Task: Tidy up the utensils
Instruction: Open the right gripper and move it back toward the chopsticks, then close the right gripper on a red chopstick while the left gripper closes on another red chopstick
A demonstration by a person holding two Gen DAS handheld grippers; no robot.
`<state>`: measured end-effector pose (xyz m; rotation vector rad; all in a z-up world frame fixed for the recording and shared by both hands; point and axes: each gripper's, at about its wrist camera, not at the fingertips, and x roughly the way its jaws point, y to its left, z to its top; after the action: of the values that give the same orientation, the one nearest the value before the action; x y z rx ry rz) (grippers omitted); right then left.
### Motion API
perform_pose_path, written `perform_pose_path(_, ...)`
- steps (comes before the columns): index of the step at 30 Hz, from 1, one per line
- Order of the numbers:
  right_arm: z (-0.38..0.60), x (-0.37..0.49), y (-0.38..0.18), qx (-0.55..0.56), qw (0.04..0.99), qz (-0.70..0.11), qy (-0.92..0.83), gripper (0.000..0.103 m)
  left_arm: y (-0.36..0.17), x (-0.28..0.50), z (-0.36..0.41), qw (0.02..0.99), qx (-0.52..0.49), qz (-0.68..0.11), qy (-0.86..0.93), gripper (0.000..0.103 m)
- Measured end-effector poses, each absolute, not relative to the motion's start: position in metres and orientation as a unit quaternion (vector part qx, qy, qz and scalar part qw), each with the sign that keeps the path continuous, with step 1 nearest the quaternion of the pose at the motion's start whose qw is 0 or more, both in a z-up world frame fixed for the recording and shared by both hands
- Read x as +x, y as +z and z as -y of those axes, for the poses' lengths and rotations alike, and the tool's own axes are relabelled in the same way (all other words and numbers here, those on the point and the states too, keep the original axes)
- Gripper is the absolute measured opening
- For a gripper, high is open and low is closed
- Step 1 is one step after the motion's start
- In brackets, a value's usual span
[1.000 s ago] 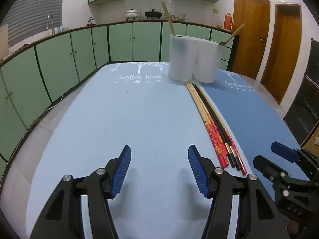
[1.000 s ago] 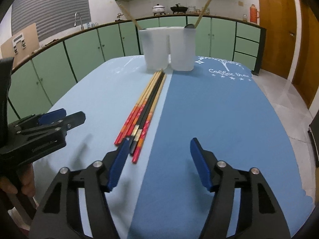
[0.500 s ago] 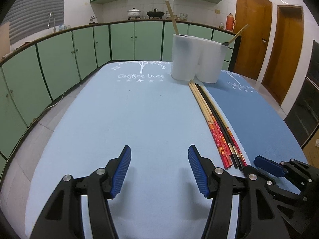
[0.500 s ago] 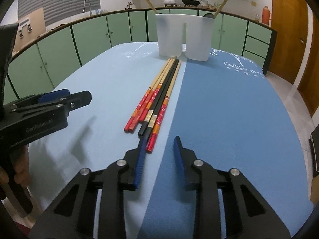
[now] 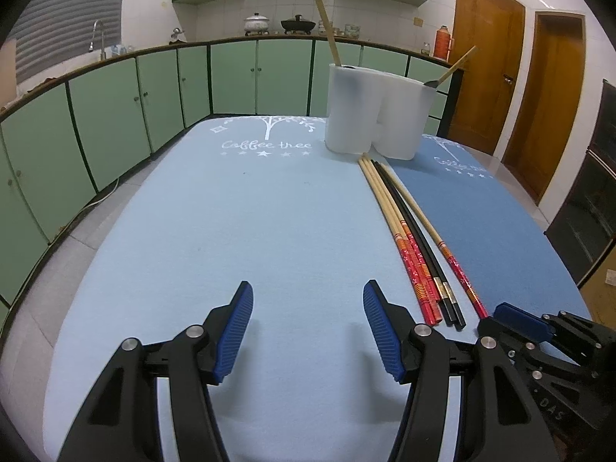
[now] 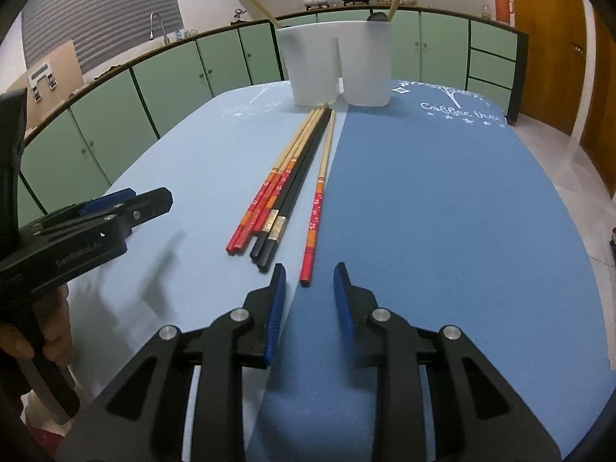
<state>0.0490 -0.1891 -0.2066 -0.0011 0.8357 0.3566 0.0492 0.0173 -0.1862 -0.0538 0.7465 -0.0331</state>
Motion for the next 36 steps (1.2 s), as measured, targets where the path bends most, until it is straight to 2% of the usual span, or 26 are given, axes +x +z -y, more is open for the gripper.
perform_pose_path(4, 0.187, 0.051, -0.209, -0.005, 0.903, -0.398, 0.163, 0.02, -0.186, 0.048, -0.017, 0.931, -0.027, -0.365, -0.017, 0.059)
perform_pose_path(6, 0.186, 0.051, -0.21, -0.009, 0.904, -0.397, 0.16, 0.008, -0.186, 0.047, -0.016, 0.93, -0.027, -0.365, -0.019, 0.059)
perform_pose_path(7, 0.186, 0.051, -0.21, -0.009, 0.903, -0.397, 0.161, 0.006, -0.186, 0.047, -0.016, 0.93, -0.027, -0.365, -0.02, 0.059)
perform_pose_path(36, 0.212, 0.056, -0.206, 0.011, 0.91, -0.393, 0.134, 0.005, -0.203, 0.056, 0.034, 0.911, -0.015, -0.407, -0.07, 0.059)
